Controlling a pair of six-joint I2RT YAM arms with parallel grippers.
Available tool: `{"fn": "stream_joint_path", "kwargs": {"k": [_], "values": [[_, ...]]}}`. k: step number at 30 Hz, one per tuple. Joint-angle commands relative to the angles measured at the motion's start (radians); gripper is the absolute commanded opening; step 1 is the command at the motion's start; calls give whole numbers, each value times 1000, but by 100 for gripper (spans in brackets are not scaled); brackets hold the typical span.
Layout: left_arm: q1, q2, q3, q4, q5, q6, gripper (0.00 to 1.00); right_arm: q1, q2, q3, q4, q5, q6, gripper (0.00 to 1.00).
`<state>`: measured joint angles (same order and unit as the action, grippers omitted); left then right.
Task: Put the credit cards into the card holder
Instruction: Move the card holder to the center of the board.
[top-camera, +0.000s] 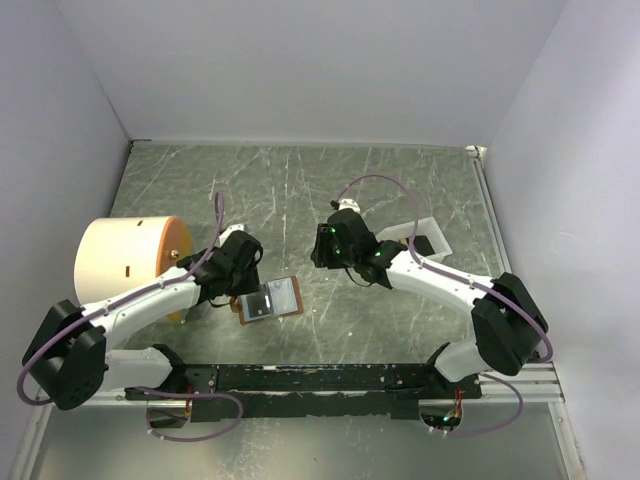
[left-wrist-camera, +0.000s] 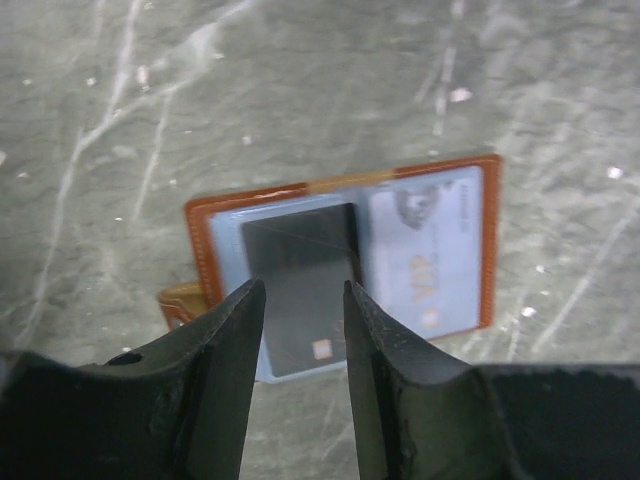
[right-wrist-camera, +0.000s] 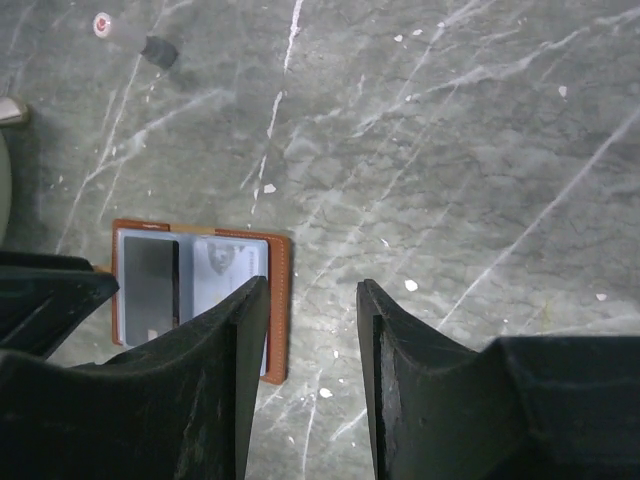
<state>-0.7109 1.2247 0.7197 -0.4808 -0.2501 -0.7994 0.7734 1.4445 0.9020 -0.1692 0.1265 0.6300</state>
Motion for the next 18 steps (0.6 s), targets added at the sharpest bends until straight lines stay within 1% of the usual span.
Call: {"fn": "stream_joint_path", "kwargs": {"k": [1, 4, 6, 8, 11, 13, 18], "values": [[36, 23, -29, 17, 13, 5, 50, 0, 25, 21, -2, -6, -15, 42], [36, 33, -50, 36, 22, -5, 53, -20, 10, 58, -73, 63, -58, 43], [36, 45, -61, 37, 17, -13, 54, -52, -15, 83, -116, 82, -101, 44], [36, 51, -80, 51, 26, -19, 55, -87, -51, 83, -125, 72, -131, 44], [37, 61, -108, 93, 41, -26, 55, -151, -97, 55, -122, 16, -160, 45], [36, 79, -114, 119, 51, -22, 54, -182, -105, 54, -154, 15, -182, 45], [36, 104, -126, 206, 114, 3, 48, -219, -142, 63, -243, 141, -260, 45]]}}
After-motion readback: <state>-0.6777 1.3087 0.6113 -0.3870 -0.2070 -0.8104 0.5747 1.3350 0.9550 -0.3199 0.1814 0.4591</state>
